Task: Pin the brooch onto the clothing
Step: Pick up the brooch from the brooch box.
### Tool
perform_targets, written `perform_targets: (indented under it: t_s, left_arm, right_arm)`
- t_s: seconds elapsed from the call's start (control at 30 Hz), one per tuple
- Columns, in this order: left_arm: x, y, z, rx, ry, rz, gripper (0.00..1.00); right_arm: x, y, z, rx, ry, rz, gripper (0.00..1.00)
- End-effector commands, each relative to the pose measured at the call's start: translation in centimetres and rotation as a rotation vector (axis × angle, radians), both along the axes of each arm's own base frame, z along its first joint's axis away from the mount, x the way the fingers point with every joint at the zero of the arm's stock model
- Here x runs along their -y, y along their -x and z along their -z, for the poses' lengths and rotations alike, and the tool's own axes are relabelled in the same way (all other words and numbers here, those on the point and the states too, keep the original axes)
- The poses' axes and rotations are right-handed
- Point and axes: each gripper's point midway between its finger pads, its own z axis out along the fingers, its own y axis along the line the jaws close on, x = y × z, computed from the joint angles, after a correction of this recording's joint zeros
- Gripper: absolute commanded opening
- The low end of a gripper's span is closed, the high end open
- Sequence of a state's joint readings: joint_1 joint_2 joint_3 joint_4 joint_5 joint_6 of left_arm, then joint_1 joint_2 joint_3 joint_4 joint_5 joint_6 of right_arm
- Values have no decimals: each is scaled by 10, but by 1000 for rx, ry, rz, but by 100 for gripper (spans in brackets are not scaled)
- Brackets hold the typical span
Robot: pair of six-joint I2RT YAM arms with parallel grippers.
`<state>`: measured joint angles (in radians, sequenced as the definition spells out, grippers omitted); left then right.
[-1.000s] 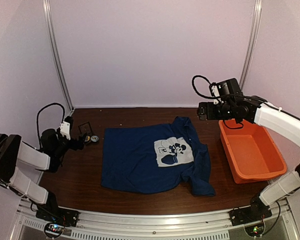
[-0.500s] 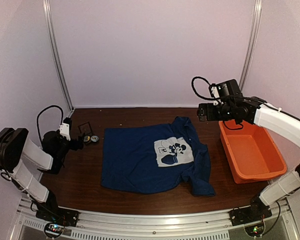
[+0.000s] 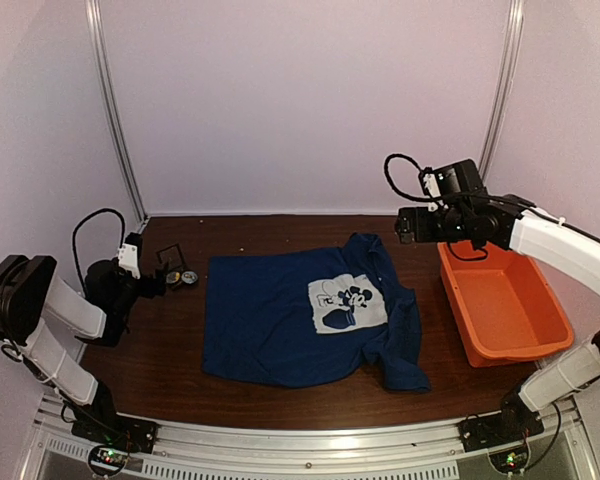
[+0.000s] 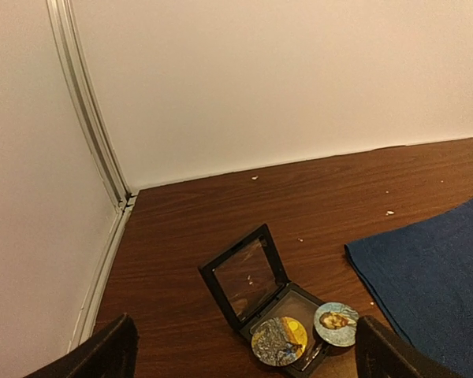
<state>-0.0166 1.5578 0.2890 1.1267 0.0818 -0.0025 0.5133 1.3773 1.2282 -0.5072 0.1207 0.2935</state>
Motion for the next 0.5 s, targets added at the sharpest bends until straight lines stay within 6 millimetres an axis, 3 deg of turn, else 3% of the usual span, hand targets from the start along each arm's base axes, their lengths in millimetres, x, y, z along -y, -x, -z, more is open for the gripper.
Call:
perform_targets:
  t_s: [0.0, 0.23, 0.47]
  left_arm:
    - [-3, -5, -7, 22, 7, -16, 98]
    - [-3, -5, -7, 22, 7, -16, 98]
    - [-3, -5, -7, 22, 7, -16, 98]
  right_arm:
    - [14, 7, 2, 5, 32, 31, 100]
    - [16, 6, -8, 31, 20, 40, 100]
    - [19, 8, -7, 24, 33, 46, 100]
